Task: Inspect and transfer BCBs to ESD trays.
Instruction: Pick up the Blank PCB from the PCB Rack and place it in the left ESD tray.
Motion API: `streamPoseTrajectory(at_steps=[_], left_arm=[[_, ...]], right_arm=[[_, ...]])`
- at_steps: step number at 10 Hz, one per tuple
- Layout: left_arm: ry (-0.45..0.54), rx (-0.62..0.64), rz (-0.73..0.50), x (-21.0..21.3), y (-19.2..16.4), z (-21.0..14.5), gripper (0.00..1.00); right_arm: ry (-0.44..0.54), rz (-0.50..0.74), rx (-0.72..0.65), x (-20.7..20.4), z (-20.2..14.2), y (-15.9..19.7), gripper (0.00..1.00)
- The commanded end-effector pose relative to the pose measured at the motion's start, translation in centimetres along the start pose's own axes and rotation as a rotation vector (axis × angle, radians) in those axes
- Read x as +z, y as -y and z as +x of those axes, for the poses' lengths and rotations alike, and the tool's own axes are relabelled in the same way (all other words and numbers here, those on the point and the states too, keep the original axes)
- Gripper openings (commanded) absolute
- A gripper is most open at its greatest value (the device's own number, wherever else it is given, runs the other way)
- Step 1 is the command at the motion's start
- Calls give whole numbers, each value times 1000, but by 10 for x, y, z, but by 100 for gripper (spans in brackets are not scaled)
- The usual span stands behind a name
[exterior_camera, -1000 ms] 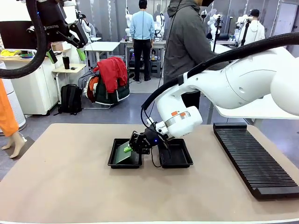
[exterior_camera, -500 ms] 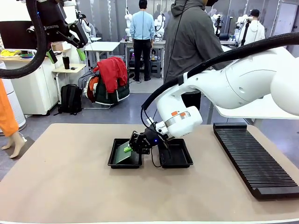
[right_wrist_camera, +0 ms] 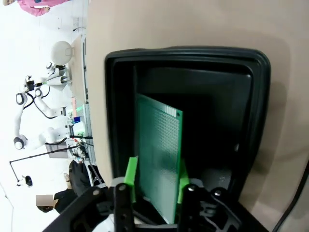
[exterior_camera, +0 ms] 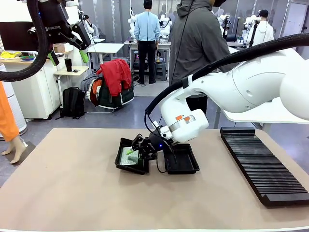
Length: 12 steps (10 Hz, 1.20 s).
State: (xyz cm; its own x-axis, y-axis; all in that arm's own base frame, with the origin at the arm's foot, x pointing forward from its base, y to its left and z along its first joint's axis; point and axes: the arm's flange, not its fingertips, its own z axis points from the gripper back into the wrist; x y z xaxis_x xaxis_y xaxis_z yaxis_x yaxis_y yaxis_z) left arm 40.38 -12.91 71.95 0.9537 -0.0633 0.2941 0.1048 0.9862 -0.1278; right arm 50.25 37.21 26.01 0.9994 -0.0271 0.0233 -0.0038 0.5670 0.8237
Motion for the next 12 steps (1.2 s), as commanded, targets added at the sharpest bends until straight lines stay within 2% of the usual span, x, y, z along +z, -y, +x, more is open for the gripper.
streamPoseTrajectory(at_steps=[1,2,3,4,5,12], left_arm=[[1,1,2,0,-1,0,100],[1,1,2,0,-1,0,100],[1,1,2,0,-1,0,100],[1,1,2,0,-1,0,100],[1,1,2,0,-1,0,100],[1,1,2,0,-1,0,100]], right_arm=[[36,-93,28,0,-4,-14,60],[44,-128,51,2,-5,-24,74],[46,-169,84,3,-6,-34,79],[46,-213,112,4,-7,-47,93],[52,-263,137,5,-7,-57,98],[85,-625,271,36,-7,-117,100]])
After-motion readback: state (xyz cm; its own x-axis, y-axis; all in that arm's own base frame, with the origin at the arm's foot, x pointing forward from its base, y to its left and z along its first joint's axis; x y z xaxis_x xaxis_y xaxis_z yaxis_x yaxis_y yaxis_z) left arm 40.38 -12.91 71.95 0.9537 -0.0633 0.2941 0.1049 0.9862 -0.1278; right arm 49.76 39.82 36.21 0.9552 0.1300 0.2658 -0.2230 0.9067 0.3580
